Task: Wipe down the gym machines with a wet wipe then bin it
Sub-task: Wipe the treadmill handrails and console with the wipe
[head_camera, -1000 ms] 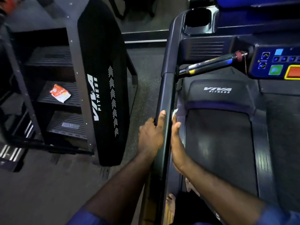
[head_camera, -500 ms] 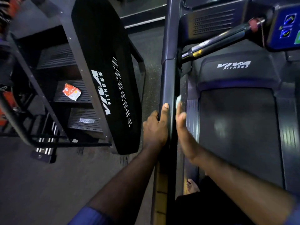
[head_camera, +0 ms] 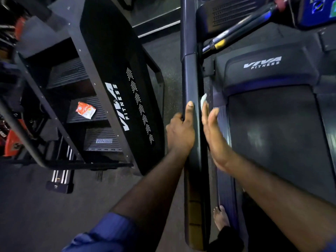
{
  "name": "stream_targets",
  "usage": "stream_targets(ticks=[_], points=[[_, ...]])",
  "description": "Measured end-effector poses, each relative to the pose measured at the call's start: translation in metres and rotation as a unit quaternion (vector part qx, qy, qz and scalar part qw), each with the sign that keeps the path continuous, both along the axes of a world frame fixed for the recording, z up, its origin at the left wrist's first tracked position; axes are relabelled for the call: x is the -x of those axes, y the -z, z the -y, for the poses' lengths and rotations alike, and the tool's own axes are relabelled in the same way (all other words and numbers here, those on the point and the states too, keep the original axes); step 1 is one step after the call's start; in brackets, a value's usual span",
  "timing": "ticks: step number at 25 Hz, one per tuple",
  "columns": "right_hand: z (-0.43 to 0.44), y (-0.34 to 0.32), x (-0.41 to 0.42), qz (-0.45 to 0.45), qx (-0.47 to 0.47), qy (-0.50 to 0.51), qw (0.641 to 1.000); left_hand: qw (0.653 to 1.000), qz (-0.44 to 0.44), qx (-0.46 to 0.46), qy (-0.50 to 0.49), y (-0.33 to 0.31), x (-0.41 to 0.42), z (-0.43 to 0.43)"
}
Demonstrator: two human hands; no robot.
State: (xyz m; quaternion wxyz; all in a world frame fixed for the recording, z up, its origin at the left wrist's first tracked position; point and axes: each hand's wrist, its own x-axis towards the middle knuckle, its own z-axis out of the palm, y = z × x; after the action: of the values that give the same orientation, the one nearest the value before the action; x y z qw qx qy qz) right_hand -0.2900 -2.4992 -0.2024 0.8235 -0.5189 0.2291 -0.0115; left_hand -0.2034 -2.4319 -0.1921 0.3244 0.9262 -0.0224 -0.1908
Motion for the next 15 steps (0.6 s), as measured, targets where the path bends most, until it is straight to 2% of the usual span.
stream_targets(ticks=[3, 6, 7, 10, 13, 15], points=[[-0.024, 0.027, 0.039, -0.012, -0.027, -0.036, 0.999, 1.000, 0.016, -0.008, 0.008, 0.000, -0.003, -0.001], [-0.081, 0.008, 0.101, -0.015, -0.043, 0.002, 0.999, 1.000, 0.008, -0.011, 0.027, 0.002, 0.002, -0.006], [-0.085, 0.001, 0.107, -0.007, -0.054, 0.001, 0.999, 0.999, 0.006, -0.010, 0.039, 0.001, 0.007, -0.009], [-0.065, 0.007, 0.084, 0.012, -0.009, -0.039, 0.999, 0.997, -0.016, 0.014, 0.072, -0.002, 0.028, -0.032], [-0.081, 0.019, 0.123, 0.009, -0.023, -0.023, 0.999, 0.995, -0.050, 0.033, 0.081, 0.004, 0.059, -0.063], [-0.106, -0.001, 0.147, -0.018, -0.057, -0.015, 0.998, 0.995, -0.050, 0.054, 0.072, 0.006, 0.079, -0.074]])
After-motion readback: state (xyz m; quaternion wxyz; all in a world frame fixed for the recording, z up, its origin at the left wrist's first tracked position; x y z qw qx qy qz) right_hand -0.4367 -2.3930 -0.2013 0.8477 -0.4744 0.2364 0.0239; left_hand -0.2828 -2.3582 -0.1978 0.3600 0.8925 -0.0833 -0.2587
